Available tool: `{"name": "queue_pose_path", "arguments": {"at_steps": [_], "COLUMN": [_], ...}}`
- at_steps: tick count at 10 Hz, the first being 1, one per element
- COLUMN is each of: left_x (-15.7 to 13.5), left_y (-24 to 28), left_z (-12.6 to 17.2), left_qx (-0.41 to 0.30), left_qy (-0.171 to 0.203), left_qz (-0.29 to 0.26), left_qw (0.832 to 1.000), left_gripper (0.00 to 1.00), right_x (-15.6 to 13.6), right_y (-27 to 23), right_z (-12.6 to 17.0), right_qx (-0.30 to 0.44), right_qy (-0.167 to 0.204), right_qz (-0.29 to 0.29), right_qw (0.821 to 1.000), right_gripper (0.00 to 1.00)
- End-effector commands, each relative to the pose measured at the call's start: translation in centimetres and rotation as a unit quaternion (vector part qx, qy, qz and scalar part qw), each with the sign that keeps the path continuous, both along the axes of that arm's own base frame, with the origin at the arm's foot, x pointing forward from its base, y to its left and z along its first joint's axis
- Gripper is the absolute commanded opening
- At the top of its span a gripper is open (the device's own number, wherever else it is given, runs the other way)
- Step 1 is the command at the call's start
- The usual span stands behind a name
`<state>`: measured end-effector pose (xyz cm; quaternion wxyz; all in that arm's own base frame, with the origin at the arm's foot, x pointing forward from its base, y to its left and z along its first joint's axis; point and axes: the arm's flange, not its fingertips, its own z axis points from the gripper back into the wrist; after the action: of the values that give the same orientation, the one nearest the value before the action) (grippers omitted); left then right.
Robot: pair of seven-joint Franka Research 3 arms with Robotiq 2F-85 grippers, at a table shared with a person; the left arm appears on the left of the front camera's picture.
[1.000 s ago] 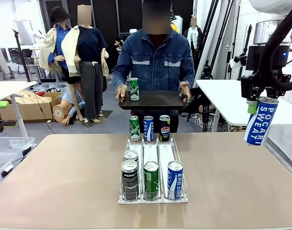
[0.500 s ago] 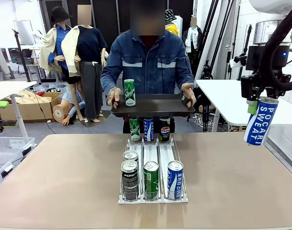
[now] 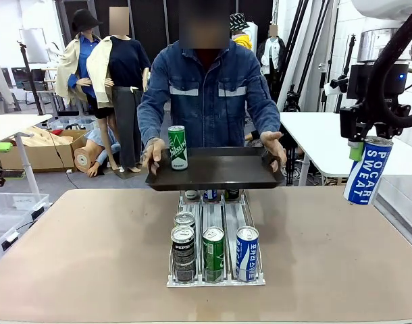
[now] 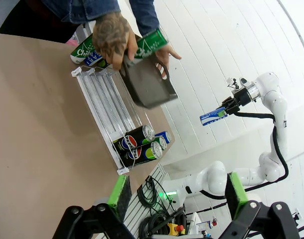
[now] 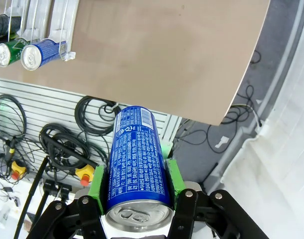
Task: Retrieve and hand over the desired beverage to the person.
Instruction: Place the picked can on the Handle tray extended by the person.
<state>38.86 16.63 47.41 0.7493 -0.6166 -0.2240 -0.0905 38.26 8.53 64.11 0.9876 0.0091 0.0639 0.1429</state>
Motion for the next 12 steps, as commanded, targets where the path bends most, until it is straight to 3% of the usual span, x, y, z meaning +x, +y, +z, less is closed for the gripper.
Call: {"name": "queue_pose_path", "arguments": {"at_steps": [1, 4, 7, 12], "left_x": [-0.2, -0.2, -0.2, -0.2], "left_y": [0.1, 0.1, 0.1, 0.1], "left_z": [0.1, 0.1, 0.1, 0.1], "left_qx": [-0.001, -0.001, -0.001, -0.001], "left_qy": [-0.003, -0.003, -0.003, -0.003], "left_qz": [0.001, 0.001, 0.001, 0.001], "left_qw": [1.0, 1.0, 1.0, 1.0], "left_gripper": [1.0, 1.0, 1.0, 1.0], "right_x": [-0.4, 0.0, 1.8, 5.3], "right_y": [-0.1, 0.0, 2.9, 9.5], "right_z": [-0.2, 0.0, 0.7, 2.2], "right_qx": [0.0, 0.0, 0.022, 0.002], "right_qy": [-0.001, 0.0, -0.025, -0.013], "right_qz": [-0.003, 0.0, 0.012, 0.062], "right_qw": [1.0, 1.0, 0.999, 0.998], "right_gripper": [0.2, 0.2, 0.2, 0.2]}}
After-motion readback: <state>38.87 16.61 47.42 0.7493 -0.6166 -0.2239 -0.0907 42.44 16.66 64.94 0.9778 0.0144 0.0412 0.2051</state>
